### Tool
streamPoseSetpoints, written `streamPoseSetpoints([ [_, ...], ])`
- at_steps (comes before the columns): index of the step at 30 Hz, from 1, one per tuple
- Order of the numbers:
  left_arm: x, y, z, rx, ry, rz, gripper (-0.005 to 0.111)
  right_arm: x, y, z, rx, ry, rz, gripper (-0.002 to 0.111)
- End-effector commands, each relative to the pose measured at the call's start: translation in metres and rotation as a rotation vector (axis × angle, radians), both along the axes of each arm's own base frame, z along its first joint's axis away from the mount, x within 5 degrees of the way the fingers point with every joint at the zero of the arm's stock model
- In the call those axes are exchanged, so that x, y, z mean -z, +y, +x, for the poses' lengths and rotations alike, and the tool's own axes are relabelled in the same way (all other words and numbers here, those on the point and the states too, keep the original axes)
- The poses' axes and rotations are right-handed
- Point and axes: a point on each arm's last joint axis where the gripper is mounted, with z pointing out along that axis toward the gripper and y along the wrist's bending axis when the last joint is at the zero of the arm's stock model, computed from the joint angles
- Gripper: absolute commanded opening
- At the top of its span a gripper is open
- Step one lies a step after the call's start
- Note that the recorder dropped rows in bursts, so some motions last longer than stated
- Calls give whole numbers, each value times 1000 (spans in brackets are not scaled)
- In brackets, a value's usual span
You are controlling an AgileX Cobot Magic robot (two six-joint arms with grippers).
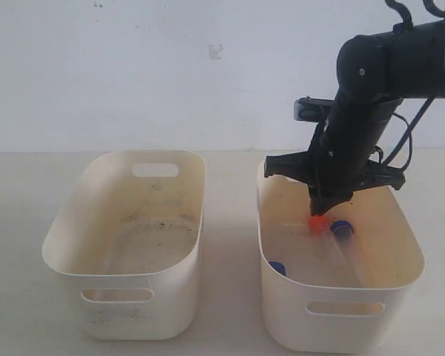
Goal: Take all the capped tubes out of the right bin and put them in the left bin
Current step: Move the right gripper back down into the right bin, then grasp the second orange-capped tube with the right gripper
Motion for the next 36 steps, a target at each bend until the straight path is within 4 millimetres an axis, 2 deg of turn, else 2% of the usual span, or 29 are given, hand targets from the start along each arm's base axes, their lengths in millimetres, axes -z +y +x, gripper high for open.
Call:
streamPoseSetpoints([
  [1, 0, 0, 0, 3, -5, 3, 4, 7, -3, 6, 29, -14, -35, 1],
  [8, 0, 0, 0, 3, -5, 3, 4, 25, -2, 11, 23, 13, -60, 1],
  [15, 0, 0, 0, 3, -5, 3, 4, 35, 0, 14, 42, 20, -58, 1],
  [36, 0, 0, 0, 3, -5, 3, 4, 33, -5, 20, 31, -52, -118, 1],
])
